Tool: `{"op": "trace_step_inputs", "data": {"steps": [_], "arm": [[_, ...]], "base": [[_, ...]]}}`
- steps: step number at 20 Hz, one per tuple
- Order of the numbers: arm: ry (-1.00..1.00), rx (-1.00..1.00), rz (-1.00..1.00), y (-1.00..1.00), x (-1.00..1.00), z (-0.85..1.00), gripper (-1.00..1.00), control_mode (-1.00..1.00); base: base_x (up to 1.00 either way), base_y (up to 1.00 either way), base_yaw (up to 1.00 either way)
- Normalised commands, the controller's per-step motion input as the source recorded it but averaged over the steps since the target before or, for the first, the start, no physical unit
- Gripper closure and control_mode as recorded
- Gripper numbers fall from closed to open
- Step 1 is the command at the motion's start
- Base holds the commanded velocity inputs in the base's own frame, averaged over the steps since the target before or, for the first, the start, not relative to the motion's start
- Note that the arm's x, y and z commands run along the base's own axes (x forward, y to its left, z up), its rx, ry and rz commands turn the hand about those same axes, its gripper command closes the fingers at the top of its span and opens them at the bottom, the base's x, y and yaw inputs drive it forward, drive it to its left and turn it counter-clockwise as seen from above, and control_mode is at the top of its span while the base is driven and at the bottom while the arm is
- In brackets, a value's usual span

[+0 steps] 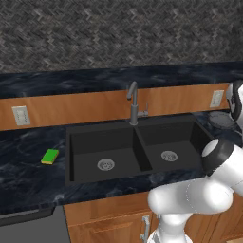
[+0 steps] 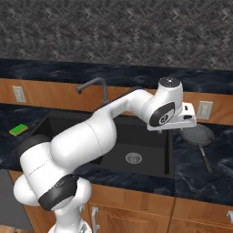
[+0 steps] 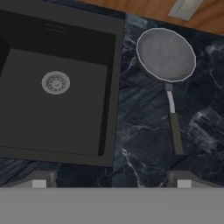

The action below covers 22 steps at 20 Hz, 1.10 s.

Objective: Pick the pan and sponge and place them into the sink. Then turn on the water.

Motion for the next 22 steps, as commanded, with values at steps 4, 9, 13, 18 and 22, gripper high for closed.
{"op": "trace_step_inputs", "data": {"steps": [4, 9, 13, 18, 22], "arm": [[0.0, 0.0, 0.0, -0.31, 0.0, -0.2, -1.0, -1.0], [0.0, 0.0, 0.0, -0.29, 0.0, -0.25, -1.0, -1.0], [0.0, 0.0, 0.0, -0.26, 0.0, -0.25, -1.0, -1.0], [0.01, 0.0, 0.0, -0.23, 0.01, -0.27, -1.0, -1.0], [0.02, 0.0, 0.0, -0.21, 0.04, -0.29, -1.0, -1.0]], "base": [[0.0, 0.0, 0.0], [0.0, 0.0, 0.0], [0.0, 0.0, 0.0], [0.0, 0.0, 0.0], [0.0, 0.0, 0.0]]}}
